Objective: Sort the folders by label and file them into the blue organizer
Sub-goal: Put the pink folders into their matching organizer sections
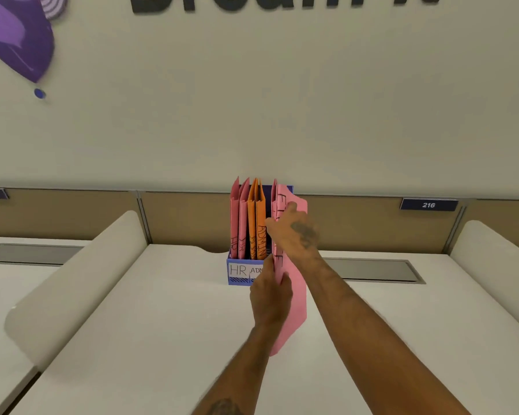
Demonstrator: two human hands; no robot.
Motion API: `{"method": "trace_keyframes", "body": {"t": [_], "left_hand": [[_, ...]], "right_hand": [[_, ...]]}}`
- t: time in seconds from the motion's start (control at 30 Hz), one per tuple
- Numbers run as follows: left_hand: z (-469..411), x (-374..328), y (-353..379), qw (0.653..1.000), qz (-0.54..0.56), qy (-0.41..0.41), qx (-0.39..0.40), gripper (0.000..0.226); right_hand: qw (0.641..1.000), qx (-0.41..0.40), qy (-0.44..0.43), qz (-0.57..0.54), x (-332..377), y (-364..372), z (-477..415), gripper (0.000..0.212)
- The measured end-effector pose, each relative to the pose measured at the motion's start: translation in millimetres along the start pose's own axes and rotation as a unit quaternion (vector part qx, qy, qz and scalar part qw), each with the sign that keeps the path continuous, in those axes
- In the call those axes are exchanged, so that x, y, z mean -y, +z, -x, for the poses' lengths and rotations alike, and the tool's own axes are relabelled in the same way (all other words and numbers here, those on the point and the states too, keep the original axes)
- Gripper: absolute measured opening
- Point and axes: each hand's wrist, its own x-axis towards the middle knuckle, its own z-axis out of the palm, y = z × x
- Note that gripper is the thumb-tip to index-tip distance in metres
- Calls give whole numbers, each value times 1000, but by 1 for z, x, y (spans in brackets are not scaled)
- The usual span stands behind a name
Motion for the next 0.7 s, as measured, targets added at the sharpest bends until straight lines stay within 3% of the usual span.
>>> {"method": "trace_keyframes", "body": {"t": [0.1,0.23,0.33,0.43,0.6,0.7], "left_hand": [[-11,-8,6,999,4,38,-10,50],[-36,-17,6,991,86,104,15,57],[-71,-22,0,980,123,154,-3,54],[-116,-28,-7,980,47,193,-31,47],[-191,-18,6,955,-190,185,131,77],[-223,-3,16,930,-291,154,163,86]], "right_hand": [[999,-31,-10,35,3,-7,-16,37],[996,39,-74,-12,-30,-4,-30,41],[996,-68,-56,28,-25,-20,-62,41],[994,-93,-46,16,-19,-28,-81,42],[988,-134,-72,-14,-15,-25,-112,42],[984,-147,-90,-35,-9,-21,-130,42]]}}
